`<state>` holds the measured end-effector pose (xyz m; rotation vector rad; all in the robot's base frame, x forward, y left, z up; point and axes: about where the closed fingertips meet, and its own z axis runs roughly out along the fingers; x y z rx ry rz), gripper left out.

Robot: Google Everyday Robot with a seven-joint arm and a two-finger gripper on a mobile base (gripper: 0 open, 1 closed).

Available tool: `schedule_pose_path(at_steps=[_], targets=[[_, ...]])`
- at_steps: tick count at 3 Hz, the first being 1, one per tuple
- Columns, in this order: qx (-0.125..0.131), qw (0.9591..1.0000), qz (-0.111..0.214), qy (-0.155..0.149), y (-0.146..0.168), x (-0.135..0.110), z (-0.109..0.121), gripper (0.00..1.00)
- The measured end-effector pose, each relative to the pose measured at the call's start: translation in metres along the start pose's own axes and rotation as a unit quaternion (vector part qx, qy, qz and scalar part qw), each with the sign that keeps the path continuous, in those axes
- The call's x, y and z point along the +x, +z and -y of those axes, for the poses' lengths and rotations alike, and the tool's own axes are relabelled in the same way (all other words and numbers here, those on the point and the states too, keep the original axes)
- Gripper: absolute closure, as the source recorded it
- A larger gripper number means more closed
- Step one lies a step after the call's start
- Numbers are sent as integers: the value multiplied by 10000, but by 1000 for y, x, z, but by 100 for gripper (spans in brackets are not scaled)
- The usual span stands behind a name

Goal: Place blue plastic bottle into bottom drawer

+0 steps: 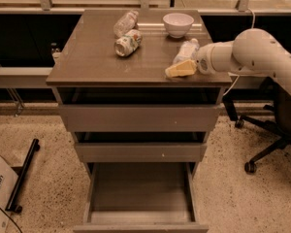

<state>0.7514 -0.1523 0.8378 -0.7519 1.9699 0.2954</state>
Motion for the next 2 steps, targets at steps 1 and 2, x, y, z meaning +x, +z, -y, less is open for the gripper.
schedule_pose_path(at_steps=[1, 2], targets=[[-54, 9999, 40, 79, 4, 2, -3, 39], [-53, 9999, 64, 133, 4, 4, -4, 63]])
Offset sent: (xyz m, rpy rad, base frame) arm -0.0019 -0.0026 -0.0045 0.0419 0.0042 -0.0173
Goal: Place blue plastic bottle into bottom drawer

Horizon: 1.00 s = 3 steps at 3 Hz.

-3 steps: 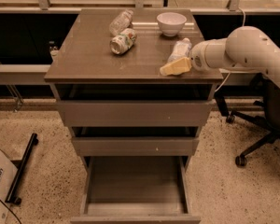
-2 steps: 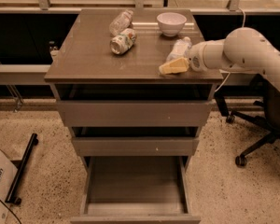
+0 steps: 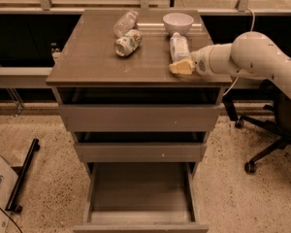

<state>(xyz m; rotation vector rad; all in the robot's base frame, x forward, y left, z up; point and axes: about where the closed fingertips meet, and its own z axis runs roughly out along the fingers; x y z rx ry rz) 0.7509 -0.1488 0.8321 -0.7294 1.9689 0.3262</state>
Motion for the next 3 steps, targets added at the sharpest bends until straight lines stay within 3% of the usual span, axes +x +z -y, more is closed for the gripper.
schedule_pose_path(at_steps=[1, 2, 3], targets=[[65, 10000, 43, -11, -6, -5, 2, 86], [105, 9999, 35, -124, -18, -15, 0, 100], [89, 9996, -45, -279, -37, -24, -6, 100]])
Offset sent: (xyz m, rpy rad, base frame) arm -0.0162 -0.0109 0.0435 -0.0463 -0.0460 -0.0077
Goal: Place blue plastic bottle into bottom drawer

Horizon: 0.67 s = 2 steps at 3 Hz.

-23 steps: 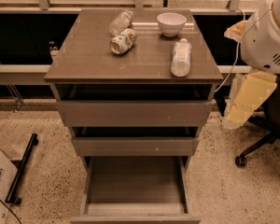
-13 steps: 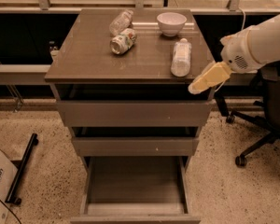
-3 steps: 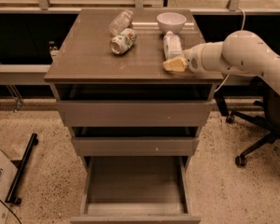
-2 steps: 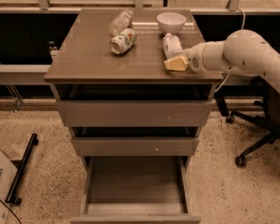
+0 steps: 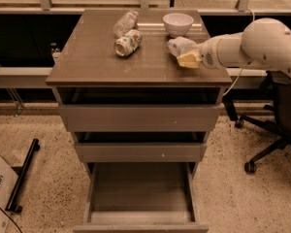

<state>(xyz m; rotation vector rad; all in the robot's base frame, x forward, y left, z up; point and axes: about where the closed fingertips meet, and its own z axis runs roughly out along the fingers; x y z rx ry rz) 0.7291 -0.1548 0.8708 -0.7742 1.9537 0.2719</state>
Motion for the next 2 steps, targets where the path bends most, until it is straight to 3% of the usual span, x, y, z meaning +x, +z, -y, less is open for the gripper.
schedule_pose_path(at_steps=[2], targets=[[-223, 9995, -189, 154, -10, 13, -19, 100]])
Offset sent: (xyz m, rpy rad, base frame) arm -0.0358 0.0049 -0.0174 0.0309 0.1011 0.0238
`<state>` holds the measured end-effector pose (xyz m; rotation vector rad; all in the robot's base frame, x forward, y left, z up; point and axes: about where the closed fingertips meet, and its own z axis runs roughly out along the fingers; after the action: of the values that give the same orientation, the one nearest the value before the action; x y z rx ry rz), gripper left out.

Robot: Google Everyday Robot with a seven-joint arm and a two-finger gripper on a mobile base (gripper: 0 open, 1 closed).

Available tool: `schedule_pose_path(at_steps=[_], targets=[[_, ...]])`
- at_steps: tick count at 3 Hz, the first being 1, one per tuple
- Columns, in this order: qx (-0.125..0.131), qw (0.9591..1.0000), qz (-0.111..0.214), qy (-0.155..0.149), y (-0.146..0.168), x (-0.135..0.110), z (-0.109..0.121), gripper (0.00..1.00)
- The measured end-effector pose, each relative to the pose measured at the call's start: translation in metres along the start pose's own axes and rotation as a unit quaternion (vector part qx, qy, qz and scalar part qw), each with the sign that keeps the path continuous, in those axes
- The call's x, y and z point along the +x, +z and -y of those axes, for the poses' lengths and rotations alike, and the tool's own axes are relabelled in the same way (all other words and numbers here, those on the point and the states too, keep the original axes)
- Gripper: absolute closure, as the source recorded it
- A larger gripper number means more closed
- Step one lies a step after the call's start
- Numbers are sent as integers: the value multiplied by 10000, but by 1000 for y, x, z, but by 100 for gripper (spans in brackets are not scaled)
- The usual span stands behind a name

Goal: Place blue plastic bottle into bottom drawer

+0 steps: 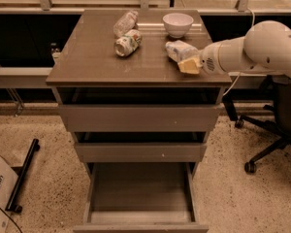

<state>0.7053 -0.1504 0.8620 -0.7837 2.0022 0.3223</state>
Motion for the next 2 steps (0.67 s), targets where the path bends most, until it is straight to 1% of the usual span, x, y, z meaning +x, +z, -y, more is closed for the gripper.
schedule_pose_path(at_steps=[1, 2], targets=[[-143, 9995, -31, 279, 8, 14, -11, 74], [-170, 9992, -32, 373, 11, 17, -14, 51]])
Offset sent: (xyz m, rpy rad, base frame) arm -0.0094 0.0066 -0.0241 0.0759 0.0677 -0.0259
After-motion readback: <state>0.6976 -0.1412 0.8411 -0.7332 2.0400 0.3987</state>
